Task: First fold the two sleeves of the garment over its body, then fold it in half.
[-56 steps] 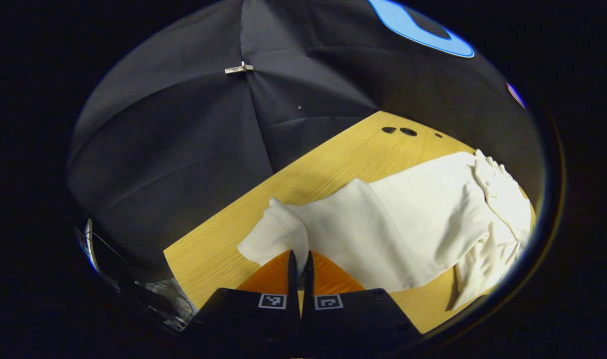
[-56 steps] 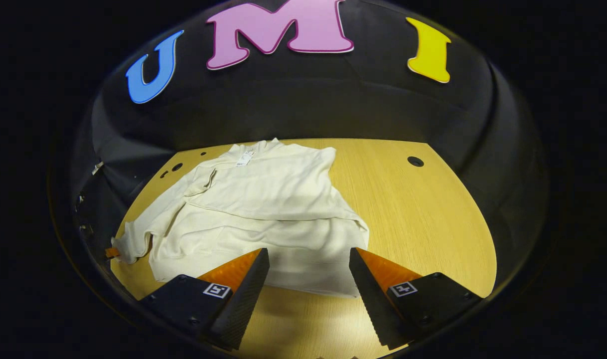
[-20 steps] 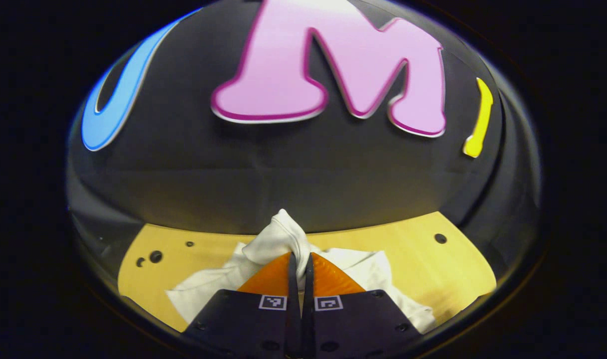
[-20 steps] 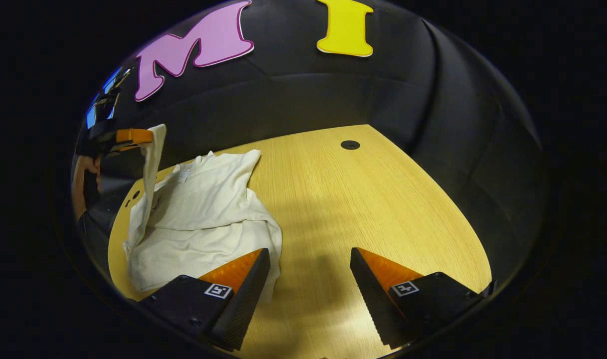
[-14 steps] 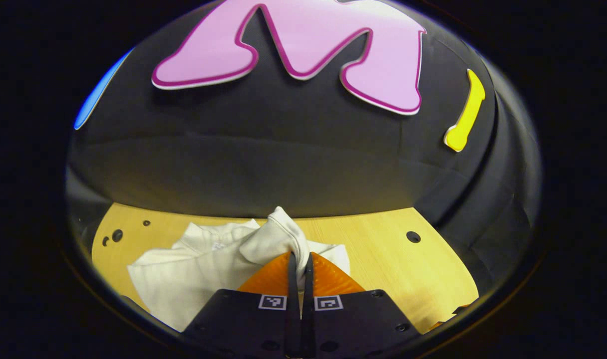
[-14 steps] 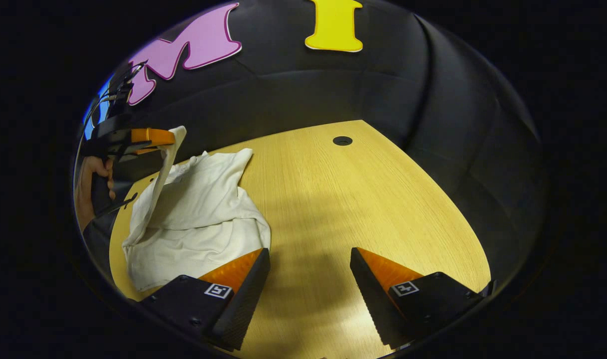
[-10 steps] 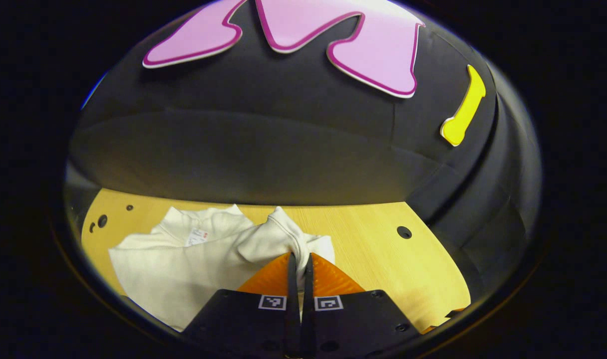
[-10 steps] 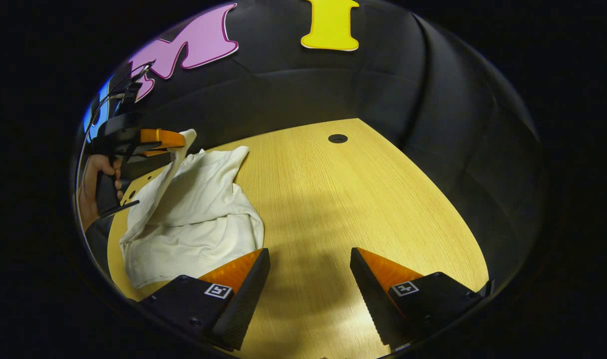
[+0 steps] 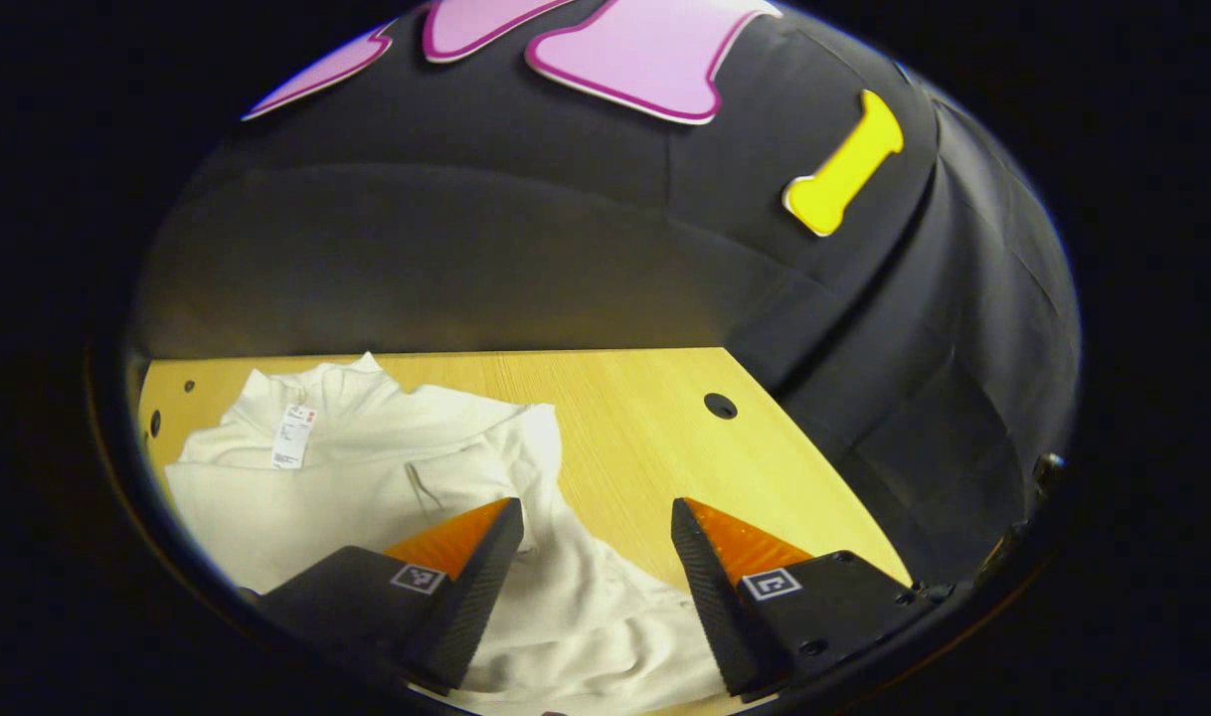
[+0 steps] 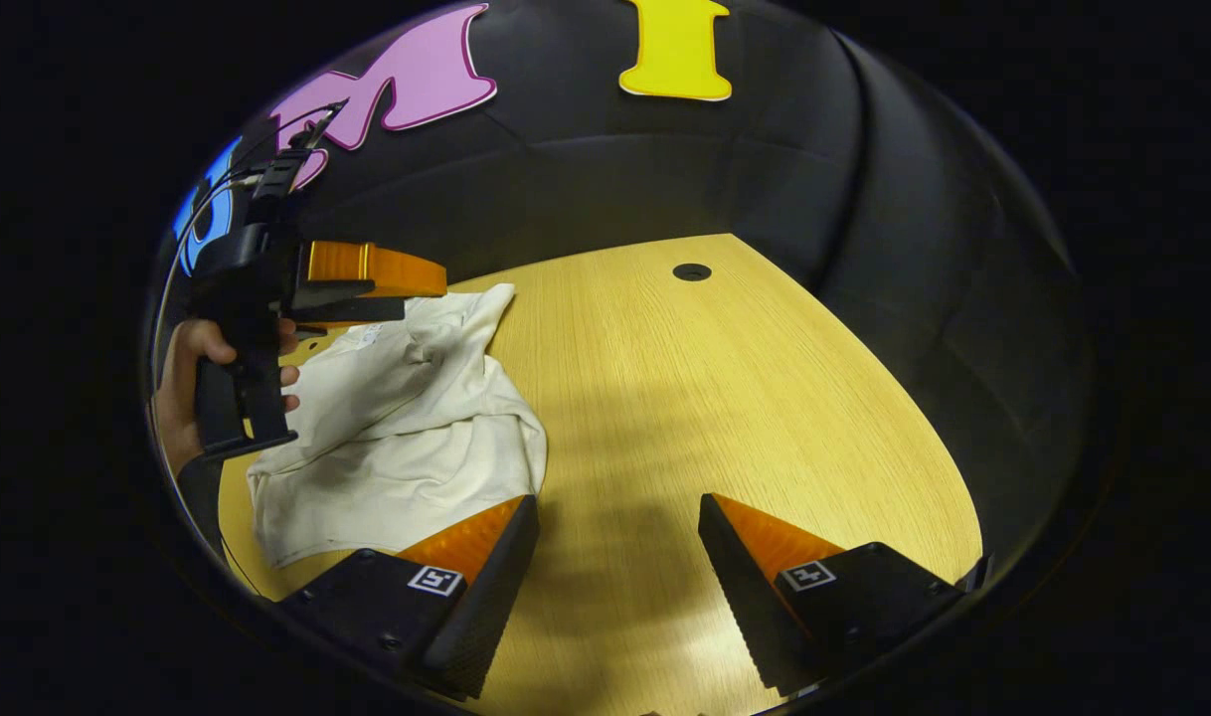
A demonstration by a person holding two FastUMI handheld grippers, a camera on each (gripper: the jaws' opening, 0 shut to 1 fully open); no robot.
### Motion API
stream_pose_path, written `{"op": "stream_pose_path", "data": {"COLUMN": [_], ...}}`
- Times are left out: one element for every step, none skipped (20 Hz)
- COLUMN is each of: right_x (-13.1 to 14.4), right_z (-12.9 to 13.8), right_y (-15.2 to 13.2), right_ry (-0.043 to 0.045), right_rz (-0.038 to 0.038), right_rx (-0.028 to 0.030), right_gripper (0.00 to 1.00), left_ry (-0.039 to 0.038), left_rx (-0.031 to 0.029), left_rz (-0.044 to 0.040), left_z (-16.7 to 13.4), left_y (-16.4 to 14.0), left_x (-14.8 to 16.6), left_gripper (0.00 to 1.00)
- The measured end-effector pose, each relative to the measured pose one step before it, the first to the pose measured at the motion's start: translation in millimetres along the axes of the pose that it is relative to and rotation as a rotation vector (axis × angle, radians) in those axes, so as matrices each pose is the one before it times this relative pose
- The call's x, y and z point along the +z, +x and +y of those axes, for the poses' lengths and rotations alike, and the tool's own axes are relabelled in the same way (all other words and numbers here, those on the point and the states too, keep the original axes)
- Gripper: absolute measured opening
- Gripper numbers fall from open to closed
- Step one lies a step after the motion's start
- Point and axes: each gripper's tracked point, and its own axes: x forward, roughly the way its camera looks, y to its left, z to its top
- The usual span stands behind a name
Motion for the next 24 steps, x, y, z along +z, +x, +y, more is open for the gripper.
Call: {"op": "stream_pose_path", "data": {"right_x": [-0.49, -1.27, -0.77, 0.66, -0.41, -0.62, -0.16, -0.64, -0.79, 0.07, -0.25, 0.63, -0.55, 0.10, -1.06, -0.31, -2.46, -3.75, -3.27, -0.55, 1.01, 0.69, -1.18, 0.42], "right_z": [3.33, 2.47, 3.63, 2.34, 3.91, 4.80, 3.84, 4.26, 4.81, 4.49, 3.80, 2.40, 2.33, 3.32, 1.30, 2.07, 4.46, 5.72, 5.28, 3.45, 2.80, 2.53, 2.56, 0.66], "right_y": [0.50, 0.10, -0.76, 0.65, 0.62, 0.79, -0.05, 0.90, 1.02, 0.70, 1.59, 0.54, 0.97, 1.80, -1.11, 1.28, 2.77, 4.54, 4.29, 3.38, 2.27, 3.70, 4.08, 4.57], "right_ry": [0.00063, -0.00037, -0.00401, -0.00699, -0.00665, -0.00460, -0.00372, -0.00360, -0.00311, -0.00341, -0.00664, -0.00903, -0.01094, -0.01337, -0.01773, -0.02224, -0.01710, -0.00784, -0.00379, 0.00253, 0.00863, 0.00806, 0.00682, 0.00460], "right_rz": [0.00022, 0.00234, -0.00010, -0.00209, -0.00175, 0.00056, 0.00140, 0.00206, 0.00288, 0.00365, 0.00203, 0.00260, 0.00334, 0.00340, 0.00195, 0.00150, 0.00733, 0.01343, 0.01278, 0.00626, 0.00000, 0.00009, 0.00482, 0.00310], "right_rx": [0.00517, 0.00642, 0.00557, 0.00491, 0.00656, 0.00892, 0.00936, 0.00970, 0.01169, 0.01409, 0.01044, 0.00774, 0.00844, 0.00786, 0.00526, 0.00217, 0.00525, 0.01081, 0.00747, 0.00169, 0.00301, 0.00228, -0.00043, -0.00417], "right_gripper": [0.99, 0.99, 0.99, 0.99, 0.99, 0.99, 0.99, 0.99, 0.99, 0.99, 0.99, 0.99, 0.99, 0.99, 0.99, 0.99, 0.99, 0.99, 0.99, 0.99, 0.99, 0.99, 0.99, 0.99], "left_ry": [0.01301, 0.00848, 0.00609, 0.00542, 0.00686, 0.00253, -0.00461, -0.00942, -0.01691, -0.02542, -0.02768, -0.02440, -0.01920, -0.01840, -0.02390, -0.03031, -0.03141, -0.02401, -0.01645, -0.01522, -0.01456, -0.01404, -0.01126, -0.00788], "left_rx": [0.01853, 0.01520, 0.01056, 0.00853, 0.01788, 0.01907, 0.02175, 0.02468, 0.02512, 0.02419, 0.02277, 0.02889, 0.03468, 0.03471, 0.03025, 0.02929, 0.02875, 0.03400, 0.03800, 0.03362, 0.02323, 0.02191, 0.01945, 0.01873], "left_rz": [-0.00577, -0.00921, -0.00747, -0.00981, -0.01158, -0.00386, 0.00138, 0.00555, 0.00653, 0.00149, 0.00296, 0.00859, 0.00800, 0.01237, 0.01156, 0.01401, 0.01671, 0.00949, 0.00677, 0.00750, 0.01176, 0.01612, 0.01079, 0.00899], "left_z": [3.36, 3.86, 4.49, 4.40, 7.29, 8.58, 8.83, 10.74, 12.29, 10.38, 9.95, 14.20, 16.54, 17.43, 16.19, 16.16, 15.70, 15.08, 15.45, 13.84, 10.91, 10.71, 11.05, 7.64], "left_y": [-8.84, -11.01, -11.54, -11.38, -13.66, -12.12, -11.22, -10.81, -12.26, -11.74, -11.82, -9.97, -8.42, -8.09, -6.79, -6.44, -5.94, -3.13, -3.75, -2.76, -1.69, -0.73, 1.67, 6.42], "left_x": [-2.01, -0.85, -1.04, -2.77, -3.34, -6.35, -6.92, -9.67, -9.36, -9.41, -8.75, -12.27, -12.22, -13.30, -13.35, -13.15, -13.76, -13.80, -10.28, -9.08, -8.79, -10.43, -7.58, -4.71], "left_gripper": [0.90, 0.92, 0.92, 0.98, 0.98, 0.98, 0.98, 0.98, 0.98, 0.98, 0.98, 0.98, 0.98, 0.98, 0.98, 0.98, 0.98, 0.98, 0.98, 0.98, 0.98, 0.98, 0.98, 0.98]}}
